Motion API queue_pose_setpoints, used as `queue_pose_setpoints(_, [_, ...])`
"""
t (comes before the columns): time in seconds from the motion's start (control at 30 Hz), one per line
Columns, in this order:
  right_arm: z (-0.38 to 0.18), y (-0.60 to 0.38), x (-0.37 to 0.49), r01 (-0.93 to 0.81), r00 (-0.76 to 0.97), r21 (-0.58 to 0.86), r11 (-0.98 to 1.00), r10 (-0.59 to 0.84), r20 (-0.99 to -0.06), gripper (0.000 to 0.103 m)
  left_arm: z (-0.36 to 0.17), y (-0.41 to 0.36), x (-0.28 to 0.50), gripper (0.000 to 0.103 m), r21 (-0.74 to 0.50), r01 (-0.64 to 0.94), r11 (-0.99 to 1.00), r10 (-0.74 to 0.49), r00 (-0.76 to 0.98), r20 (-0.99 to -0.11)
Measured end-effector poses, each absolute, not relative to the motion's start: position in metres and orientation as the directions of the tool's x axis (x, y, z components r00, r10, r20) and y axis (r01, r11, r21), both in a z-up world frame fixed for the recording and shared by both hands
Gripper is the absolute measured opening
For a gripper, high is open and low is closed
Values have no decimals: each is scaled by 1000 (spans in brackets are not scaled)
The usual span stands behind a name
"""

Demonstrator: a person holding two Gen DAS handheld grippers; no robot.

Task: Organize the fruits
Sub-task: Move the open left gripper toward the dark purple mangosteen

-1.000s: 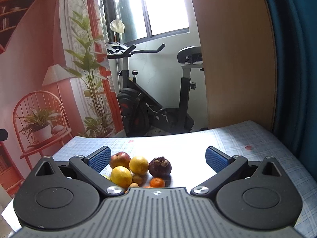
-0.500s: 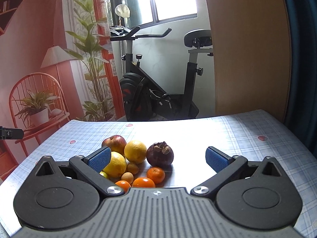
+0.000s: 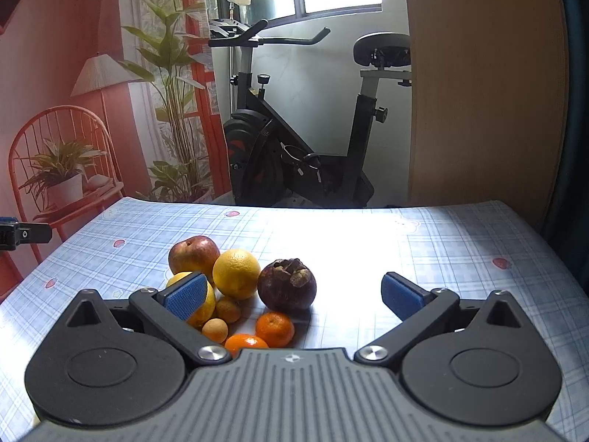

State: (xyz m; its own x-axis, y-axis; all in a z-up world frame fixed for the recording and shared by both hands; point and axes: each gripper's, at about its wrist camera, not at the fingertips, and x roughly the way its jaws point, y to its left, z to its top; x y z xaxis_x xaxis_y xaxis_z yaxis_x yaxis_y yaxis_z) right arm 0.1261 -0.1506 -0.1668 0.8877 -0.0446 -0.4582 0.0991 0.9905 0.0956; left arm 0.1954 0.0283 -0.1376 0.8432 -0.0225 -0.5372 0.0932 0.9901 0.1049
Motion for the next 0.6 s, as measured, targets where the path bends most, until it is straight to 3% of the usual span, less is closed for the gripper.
queue_pose_setpoints(0.4, [-188, -169, 161, 55, 881, 62, 997, -19, -474, 103, -145, -4, 220, 83, 92, 234, 968, -150, 831, -536])
queue_pose_setpoints(0.6, [-200, -180, 172, 20, 866, 85, 996, 25, -499, 98, -154, -20, 233, 79, 51, 305, 951, -227, 800, -555])
